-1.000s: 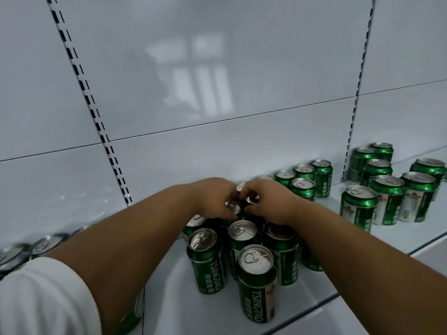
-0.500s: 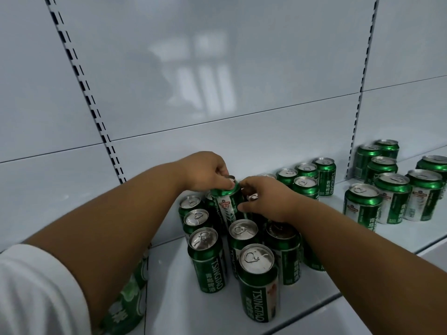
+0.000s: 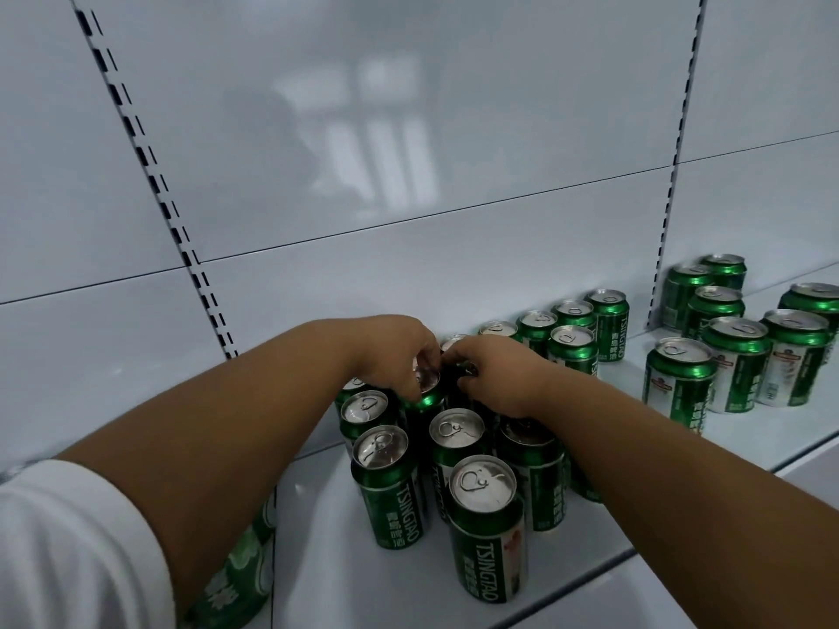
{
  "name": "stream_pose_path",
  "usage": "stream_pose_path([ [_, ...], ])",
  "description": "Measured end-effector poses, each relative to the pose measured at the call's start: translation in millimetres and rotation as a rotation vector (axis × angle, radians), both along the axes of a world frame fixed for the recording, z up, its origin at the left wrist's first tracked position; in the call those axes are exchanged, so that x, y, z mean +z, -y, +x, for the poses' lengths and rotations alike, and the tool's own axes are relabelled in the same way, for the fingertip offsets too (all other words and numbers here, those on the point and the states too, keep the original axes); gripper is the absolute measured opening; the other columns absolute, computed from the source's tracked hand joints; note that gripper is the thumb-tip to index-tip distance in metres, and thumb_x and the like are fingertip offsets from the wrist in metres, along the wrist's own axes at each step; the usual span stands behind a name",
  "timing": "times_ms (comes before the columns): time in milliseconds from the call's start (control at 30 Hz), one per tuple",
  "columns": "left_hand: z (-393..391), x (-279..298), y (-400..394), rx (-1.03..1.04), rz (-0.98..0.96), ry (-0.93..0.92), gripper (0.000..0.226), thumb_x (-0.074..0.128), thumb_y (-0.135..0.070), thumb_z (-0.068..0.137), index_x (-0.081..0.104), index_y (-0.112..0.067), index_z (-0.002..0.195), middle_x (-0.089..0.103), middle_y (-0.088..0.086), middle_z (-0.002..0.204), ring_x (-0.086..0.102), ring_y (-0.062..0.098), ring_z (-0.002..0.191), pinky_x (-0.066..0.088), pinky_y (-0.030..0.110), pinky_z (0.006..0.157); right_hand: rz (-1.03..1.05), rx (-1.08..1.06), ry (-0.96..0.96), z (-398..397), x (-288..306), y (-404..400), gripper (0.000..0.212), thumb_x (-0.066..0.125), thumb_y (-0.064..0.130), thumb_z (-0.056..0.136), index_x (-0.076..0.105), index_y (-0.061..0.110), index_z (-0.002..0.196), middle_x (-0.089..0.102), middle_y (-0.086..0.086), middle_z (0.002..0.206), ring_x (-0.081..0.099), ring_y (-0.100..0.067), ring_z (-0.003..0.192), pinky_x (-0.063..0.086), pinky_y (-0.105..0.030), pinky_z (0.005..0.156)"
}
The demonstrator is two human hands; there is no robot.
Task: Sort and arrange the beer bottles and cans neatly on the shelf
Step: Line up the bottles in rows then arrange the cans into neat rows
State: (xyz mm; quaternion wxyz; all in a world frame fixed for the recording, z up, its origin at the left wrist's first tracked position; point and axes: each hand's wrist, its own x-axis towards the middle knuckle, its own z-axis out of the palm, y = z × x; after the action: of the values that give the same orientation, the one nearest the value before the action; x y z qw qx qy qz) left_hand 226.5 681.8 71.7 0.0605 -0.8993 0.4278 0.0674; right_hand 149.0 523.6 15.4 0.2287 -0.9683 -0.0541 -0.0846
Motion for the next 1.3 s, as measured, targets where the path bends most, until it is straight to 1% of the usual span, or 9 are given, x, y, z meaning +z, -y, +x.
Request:
stream_pose_path([
  [133, -0.8, -10.7, 2.0, -0.030, 0.036, 0.004, 0.058, 0.079, -0.025, 0.071, 0.061, -0.025, 0.126, 0.060, -0.004, 0.116, 0.059, 0.017, 0.102, 0.051, 0.032, 0.085, -0.082, -0.045, 0.021, -0.2, -1.8, -1.2, 0.021, 0.050, 0.001, 0.082, 0.068, 0.009, 0.088, 0.064, -0.006, 0.085, 0.059, -0.026, 0.081, 0.044, -0.030, 0.063],
  [233, -0.8, -12.6, 0.6, -0.030, 0.026, 0.014, 0.058, 0.078, -0.026, 0.071, 0.061, -0.026, 0.127, 0.060, -0.004, 0.115, 0.059, 0.018, 0.102, 0.052, 0.033, 0.086, -0.132, -0.066, 0.023, -6.0, -2.0, -1.6, 0.013, 0.053, 0.006, 0.082, 0.061, 0.012, 0.074, 0.058, -0.005, 0.074, 0.056, -0.025, 0.073, 0.040, -0.029, 0.059],
  [433, -16.3, -7.9, -9.4, -0.094, -0.084, 0.068, 0.044, 0.071, -0.031, 0.080, 0.063, -0.024, 0.123, 0.056, -0.004, 0.110, 0.057, 0.017, 0.104, 0.049, 0.036, 0.091, -0.089, -0.048, 0.059, -31.0, 8.4, -4.5, 0.024, 0.056, 0.013, 0.088, 0.076, 0.015, 0.100, 0.072, -0.003, 0.099, 0.064, -0.020, 0.091, 0.053, -0.035, 0.081],
  [567, -44.6, -1.4, -8.8, -0.186, -0.073, -0.034, 0.041, 0.074, -0.034, 0.081, 0.063, -0.027, 0.120, 0.057, -0.013, 0.106, 0.056, 0.010, 0.100, 0.047, 0.027, 0.088, -0.055, -0.059, 0.029, -47.3, 12.4, -5.7, 0.029, 0.051, 0.005, 0.085, 0.075, 0.017, 0.097, 0.070, 0.001, 0.092, 0.060, -0.016, 0.082, 0.043, -0.025, 0.071],
  [700, -56.3, -7.8, -1.5, -0.225, 0.017, -0.030, 0.050, 0.080, -0.036, 0.074, 0.062, -0.025, 0.120, 0.063, -0.008, 0.108, 0.060, 0.015, 0.098, 0.051, 0.032, 0.085, -0.063, -0.089, 0.026, -58.7, 11.5, -6.3, 0.026, 0.049, 0.001, 0.081, 0.072, 0.012, 0.086, 0.068, -0.005, 0.085, 0.060, -0.022, 0.080, 0.050, -0.032, 0.069],
  [800, -60.3, -8.1, 1.0, -0.244, 0.016, -0.028, 0.051, 0.081, -0.034, 0.073, 0.062, -0.024, 0.120, 0.065, -0.006, 0.106, 0.061, 0.014, 0.092, 0.048, 0.026, 0.076, -0.053, -0.103, 0.029, -66.5, 9.1, -7.4, 0.032, 0.048, 0.001, 0.080, 0.074, 0.015, 0.092, 0.070, -0.006, 0.090, 0.062, -0.023, 0.083, 0.054, -0.035, 0.074],
  [900, -60.1, -4.9, -2.0, -0.230, 0.035, -0.012, 0.052, 0.083, -0.035, 0.072, 0.061, -0.026, 0.119, 0.064, -0.007, 0.107, 0.060, 0.013, 0.093, 0.049, 0.028, 0.079, -0.027, -0.101, 0.042, -74.1, 6.6, -10.6, 0.038, 0.047, 0.002, 0.084, 0.075, 0.017, 0.103, 0.072, -0.004, 0.099, 0.063, -0.021, 0.087, 0.054, -0.034, 0.077],
  [1067, -52.3, 10.8, -9.4, -0.155, 0.006, -0.012, 0.057, 0.085, -0.029, 0.071, 0.058, -0.029, 0.122, 0.054, -0.012, 0.107, 0.056, 0.011, 0.096, 0.044, 0.024, 0.077, 0.028, -0.072, 0.062, -80.5, 3.6, -12.6, 0.029, 0.050, 0.009, 0.091, 0.073, 0.015, 0.109, 0.071, -0.003, 0.098, 0.064, -0.018, 0.078, 0.056, -0.039, 0.075],
  [1300, -45.3, 26.3, -13.1, -0.087, -0.068, -0.109, 0.054, 0.086, -0.025, 0.070, 0.060, -0.036, 0.117, 0.064, -0.014, 0.099, 0.062, 0.006, 0.086, 0.048, 0.019, 0.070, 0.087, -0.036, 0.049, -74.5, 0.5, -9.4, 0.030, 0.067, 0.029, 0.090, 0.064, 0.021, 0.119, 0.067, 0.006, 0.105, 0.062, -0.012, 0.093, 0.054, -0.032, 0.085],
])
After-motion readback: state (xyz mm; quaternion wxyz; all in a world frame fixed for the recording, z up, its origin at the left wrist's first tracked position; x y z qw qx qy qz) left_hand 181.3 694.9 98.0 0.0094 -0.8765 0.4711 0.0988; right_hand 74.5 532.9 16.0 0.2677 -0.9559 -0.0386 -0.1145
